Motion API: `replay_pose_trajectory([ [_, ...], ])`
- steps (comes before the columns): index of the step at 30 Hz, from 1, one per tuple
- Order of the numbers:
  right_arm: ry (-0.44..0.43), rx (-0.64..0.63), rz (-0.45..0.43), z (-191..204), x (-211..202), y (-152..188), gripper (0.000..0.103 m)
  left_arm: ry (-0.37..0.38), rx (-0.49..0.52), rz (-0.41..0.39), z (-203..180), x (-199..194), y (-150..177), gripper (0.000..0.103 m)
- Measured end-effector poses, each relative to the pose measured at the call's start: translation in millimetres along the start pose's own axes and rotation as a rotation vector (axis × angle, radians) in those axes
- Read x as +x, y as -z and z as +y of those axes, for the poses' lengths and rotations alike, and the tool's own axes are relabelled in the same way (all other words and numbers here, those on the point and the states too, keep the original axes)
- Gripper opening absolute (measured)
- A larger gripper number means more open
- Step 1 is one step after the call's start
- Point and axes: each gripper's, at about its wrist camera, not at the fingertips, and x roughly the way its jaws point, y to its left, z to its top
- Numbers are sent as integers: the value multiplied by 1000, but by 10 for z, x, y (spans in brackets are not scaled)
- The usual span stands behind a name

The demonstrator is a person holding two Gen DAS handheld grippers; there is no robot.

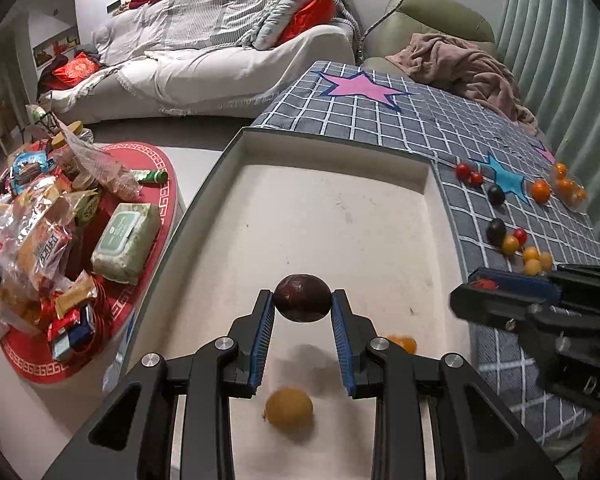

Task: Organize fruits
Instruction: 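Carry the plum and red tomato over the white tray with both tools, then open both tools to release the plum and red tomato into the tray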

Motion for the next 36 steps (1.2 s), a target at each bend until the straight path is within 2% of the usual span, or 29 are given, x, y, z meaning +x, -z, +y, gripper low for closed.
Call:
replay_pose_trajectory([
  [10, 68, -55, 40, 74, 338, -64, 22, -26, -11, 55, 57, 253, -21, 31],
  [18, 85, -82, 59, 93, 420, -30, 24, -51, 3, 60, 43, 280, 0, 31],
  [21, 88, -75, 52, 66, 390, -34, 36, -56, 5, 68, 39, 281, 4, 33],
  [22, 87, -70, 49, 55, 383, -41, 38, -60, 2, 71, 47, 282, 9, 39],
  [23, 80, -66, 45, 45, 368, -42, 38, -75, -7, 73, 64, 285, 15, 54],
  [25, 67, -55, 34, 21, 323, -48, 44, -98, -30, 61, 111, 270, 27, 66],
  [26, 73, -54, 28, 19, 302, -50, 55, -98, -41, 60, 139, 269, 33, 66],
  [27, 62, -51, 17, 19, 266, -53, 61, -93, -50, 68, 160, 273, 40, 66],
  [31, 47, -40, -8, 22, 169, -66, 74, -82, -64, 79, 184, 258, 58, 66],
  [33, 76, -31, -23, 12, 113, -67, 96, -86, -52, 79, 155, 236, 68, 66],
  [36, 74, -16, -41, -42, 18, -44, 97, -87, -20, 76, 72, 202, 75, 66],
])
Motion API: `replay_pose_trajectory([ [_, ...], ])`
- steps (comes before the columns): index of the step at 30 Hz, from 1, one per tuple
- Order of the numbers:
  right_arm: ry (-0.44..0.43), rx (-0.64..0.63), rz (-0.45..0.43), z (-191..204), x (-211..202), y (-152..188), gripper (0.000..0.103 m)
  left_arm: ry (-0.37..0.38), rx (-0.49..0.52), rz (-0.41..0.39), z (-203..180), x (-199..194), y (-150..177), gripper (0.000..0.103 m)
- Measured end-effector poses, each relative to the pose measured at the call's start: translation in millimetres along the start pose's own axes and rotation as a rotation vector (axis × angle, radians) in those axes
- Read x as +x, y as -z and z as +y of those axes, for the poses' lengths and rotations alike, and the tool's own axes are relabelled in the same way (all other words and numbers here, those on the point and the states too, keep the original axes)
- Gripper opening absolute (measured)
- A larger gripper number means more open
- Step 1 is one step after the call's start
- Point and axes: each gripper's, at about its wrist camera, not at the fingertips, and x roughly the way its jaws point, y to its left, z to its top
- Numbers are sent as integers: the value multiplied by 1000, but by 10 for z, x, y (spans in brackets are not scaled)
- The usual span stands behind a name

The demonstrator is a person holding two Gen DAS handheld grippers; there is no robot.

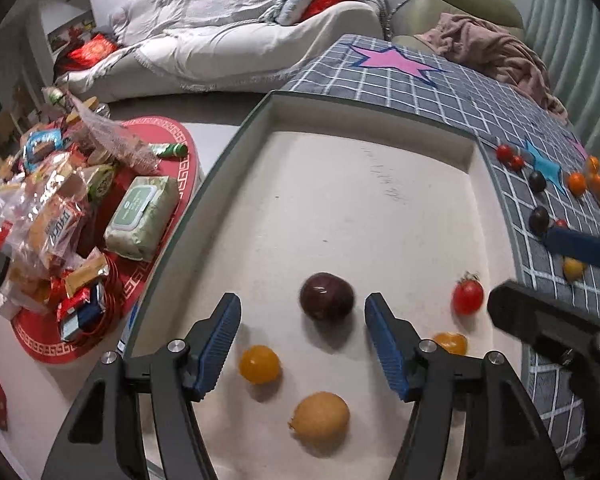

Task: Organize fruits
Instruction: 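Open both tools to release the plum and red tomato into the tray, then move both open tools back over the fruits on the cloth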

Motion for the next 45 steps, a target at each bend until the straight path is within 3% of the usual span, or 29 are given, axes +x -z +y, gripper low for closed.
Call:
replay_pose_trajectory([
  [5, 29, 22, -22, -195, -179, 83, 97, 7, 48, -13, -174, -114, 11, 68],
  [6, 41, 31, -27, -271, -231, 121, 97, 8, 53, -14, -197, -129, 9, 74],
  [7, 51, 39, -32, -333, -269, 156, 97, 9, 58, -20, -232, -157, 6, 92],
  [8, 60, 47, -38, -403, -311, 194, 97, 11, 59, -35, -261, -197, 10, 95],
  [17, 158, 162, -41, -1139, -597, 645, 97, 65, 125, -84, -670, -497, -17, 95],
  [25, 241, 277, -29, -1713, -733, 955, 98, 128, 242, -104, -1312, -670, 12, 95],
  [34, 279, 208, -26, -1797, -579, 972, 97, 124, 323, -59, -1816, -513, 134, 95],
  [42, 242, 116, -39, -1784, -443, 825, 97, 79, 368, -33, -2031, -286, 184, 95],
  [45, 246, 89, -35, -1805, -384, 758, 89, 61, 370, -40, -2086, -222, 152, 95],
])
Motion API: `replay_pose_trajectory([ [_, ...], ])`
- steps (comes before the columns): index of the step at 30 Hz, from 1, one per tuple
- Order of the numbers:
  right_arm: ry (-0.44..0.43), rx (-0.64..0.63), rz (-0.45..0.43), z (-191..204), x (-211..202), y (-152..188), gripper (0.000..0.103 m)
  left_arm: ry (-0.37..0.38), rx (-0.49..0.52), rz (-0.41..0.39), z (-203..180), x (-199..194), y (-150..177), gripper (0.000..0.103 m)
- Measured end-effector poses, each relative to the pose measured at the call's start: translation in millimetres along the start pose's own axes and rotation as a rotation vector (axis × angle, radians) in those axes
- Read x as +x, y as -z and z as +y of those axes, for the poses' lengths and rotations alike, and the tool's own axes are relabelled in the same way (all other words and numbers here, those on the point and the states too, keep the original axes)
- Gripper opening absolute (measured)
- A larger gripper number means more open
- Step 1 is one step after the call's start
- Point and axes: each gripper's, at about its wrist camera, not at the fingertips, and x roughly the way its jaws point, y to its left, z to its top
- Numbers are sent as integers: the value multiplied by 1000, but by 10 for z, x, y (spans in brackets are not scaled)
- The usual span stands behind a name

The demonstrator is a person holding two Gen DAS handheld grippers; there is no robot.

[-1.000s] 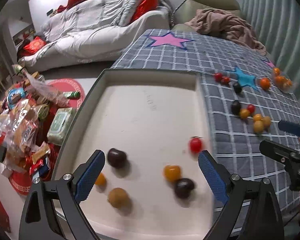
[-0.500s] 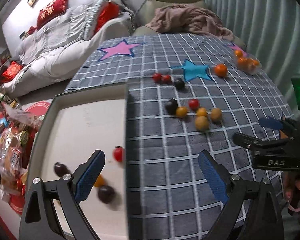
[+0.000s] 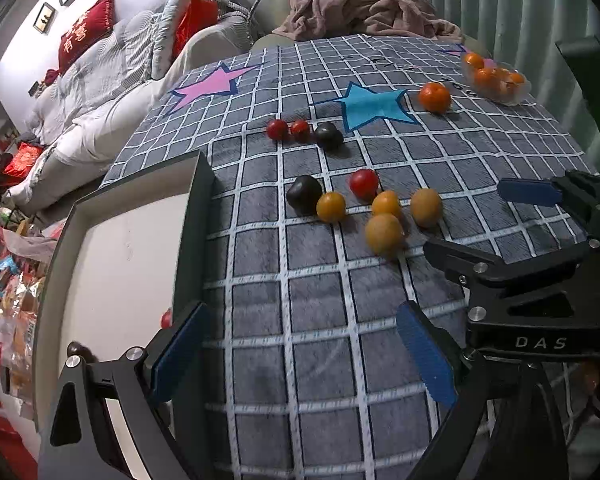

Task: Organize fruits
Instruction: 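Move both open tools back over the fruits on the cloth, then grasp a tan kiwi with the left tool while the right tool grasps another tan kiwi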

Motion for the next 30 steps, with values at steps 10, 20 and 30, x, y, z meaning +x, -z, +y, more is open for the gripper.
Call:
replay_pose_trajectory([
  [10, -79, -60, -1, -25, 111, -104, 33, -5, 35, -12, -199, 183, -196, 95],
  [20, -116, 57, -17, -314, 31, -34, 30, 29, 10, 17, -354, 349, -346, 63],
  [30, -120, 101, -13, -405, -68, 82, 30, 81, -17, 25, -404, 314, -323, 30],
])
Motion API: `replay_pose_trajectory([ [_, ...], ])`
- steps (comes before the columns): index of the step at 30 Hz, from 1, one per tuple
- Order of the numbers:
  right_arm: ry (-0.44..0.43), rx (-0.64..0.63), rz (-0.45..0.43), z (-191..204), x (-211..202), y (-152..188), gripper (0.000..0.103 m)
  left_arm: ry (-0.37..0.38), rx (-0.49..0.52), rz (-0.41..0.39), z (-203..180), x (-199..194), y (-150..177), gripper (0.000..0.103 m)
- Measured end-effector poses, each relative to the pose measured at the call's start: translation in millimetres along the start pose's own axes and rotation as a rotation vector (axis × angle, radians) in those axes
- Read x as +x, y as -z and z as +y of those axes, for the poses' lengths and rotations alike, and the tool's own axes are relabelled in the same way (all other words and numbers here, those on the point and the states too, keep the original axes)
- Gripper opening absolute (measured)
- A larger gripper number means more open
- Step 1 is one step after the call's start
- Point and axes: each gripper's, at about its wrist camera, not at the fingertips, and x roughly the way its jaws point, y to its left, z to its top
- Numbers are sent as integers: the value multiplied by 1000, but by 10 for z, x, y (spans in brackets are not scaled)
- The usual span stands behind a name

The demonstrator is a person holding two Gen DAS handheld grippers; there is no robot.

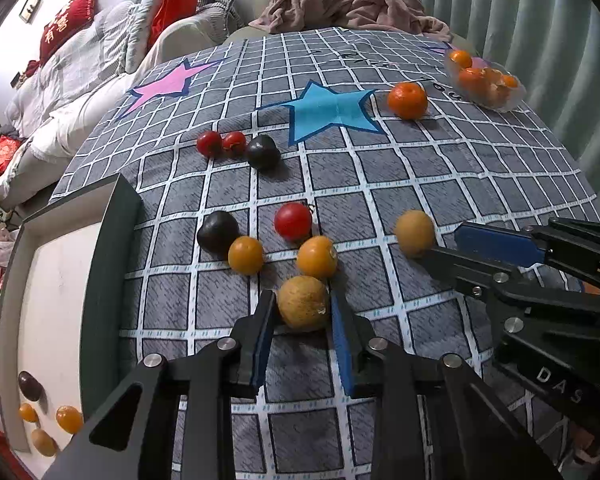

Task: Organize fruits
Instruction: 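Grasp a tan kiwi with the left tool while the right tool grasps another tan kiwi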

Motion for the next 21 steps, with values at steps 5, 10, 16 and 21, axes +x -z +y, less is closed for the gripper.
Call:
replay_pose_trajectory([
  [5, -9, 29, 7, -44, 36, -29, 30, 8, -14, 3, 36, -27, 52, 30],
  [10, -21, 19, 2, -3, 68, -84, 51, 12, -27, 8, 57, -25, 54, 30],
  [16, -41, -3, -11, 30, 13, -49, 53, 14, -29, 5, 59, -26, 58, 30],
  [21, -34, -33, 4, 124, 152, -132, 53, 12, -28, 3, 65, -27, 61, 30],
])
